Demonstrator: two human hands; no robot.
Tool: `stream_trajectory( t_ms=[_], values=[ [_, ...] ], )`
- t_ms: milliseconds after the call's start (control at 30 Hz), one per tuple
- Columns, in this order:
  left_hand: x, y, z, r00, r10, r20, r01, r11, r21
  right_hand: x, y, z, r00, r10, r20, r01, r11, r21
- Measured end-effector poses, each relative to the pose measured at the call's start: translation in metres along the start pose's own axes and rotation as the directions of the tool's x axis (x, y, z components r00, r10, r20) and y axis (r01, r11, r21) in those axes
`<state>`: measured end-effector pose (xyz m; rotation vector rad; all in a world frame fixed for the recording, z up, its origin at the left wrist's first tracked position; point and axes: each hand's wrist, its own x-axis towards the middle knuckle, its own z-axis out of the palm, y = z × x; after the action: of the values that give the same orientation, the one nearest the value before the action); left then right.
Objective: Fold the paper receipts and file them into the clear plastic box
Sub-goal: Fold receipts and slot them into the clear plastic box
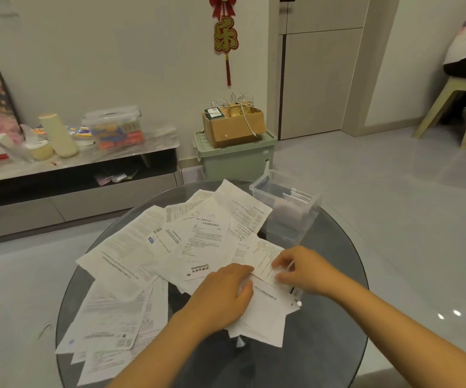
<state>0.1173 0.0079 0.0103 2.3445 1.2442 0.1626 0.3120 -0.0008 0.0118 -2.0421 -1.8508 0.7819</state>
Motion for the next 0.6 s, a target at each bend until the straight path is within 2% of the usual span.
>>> stream_trajectory(
  t_ms=[167, 300, 433, 600],
  values=[
    [0.003, -0.01, 0.008, 0.997, 0.051, 0.054, -0.059, 0.984, 0.167, 0.003, -0.004, 0.008, 0.999, -0.023, -0.03, 0.017, 0.984, -0.175],
    [0.007, -0.02, 0.003, 0.999, 0.034, 0.04, -0.041, 0.981, 0.19, 0.002, -0.009, 0.007, 0.994, -0.046, 0.102, 0.075, 0.95, -0.303],
    [0.009, -0.028, -0.003, 0.998, -0.012, 0.066, 0.002, 0.988, 0.156, -0.002, -0.017, 0.012, 0.977, -0.103, 0.185, 0.151, 0.952, -0.265],
    [0.01, -0.036, -0.008, 0.995, -0.036, 0.089, 0.016, 0.975, 0.22, -0.004, -0.025, 0.016, 0.957, -0.218, 0.191, 0.271, 0.906, -0.325]
  ],
)
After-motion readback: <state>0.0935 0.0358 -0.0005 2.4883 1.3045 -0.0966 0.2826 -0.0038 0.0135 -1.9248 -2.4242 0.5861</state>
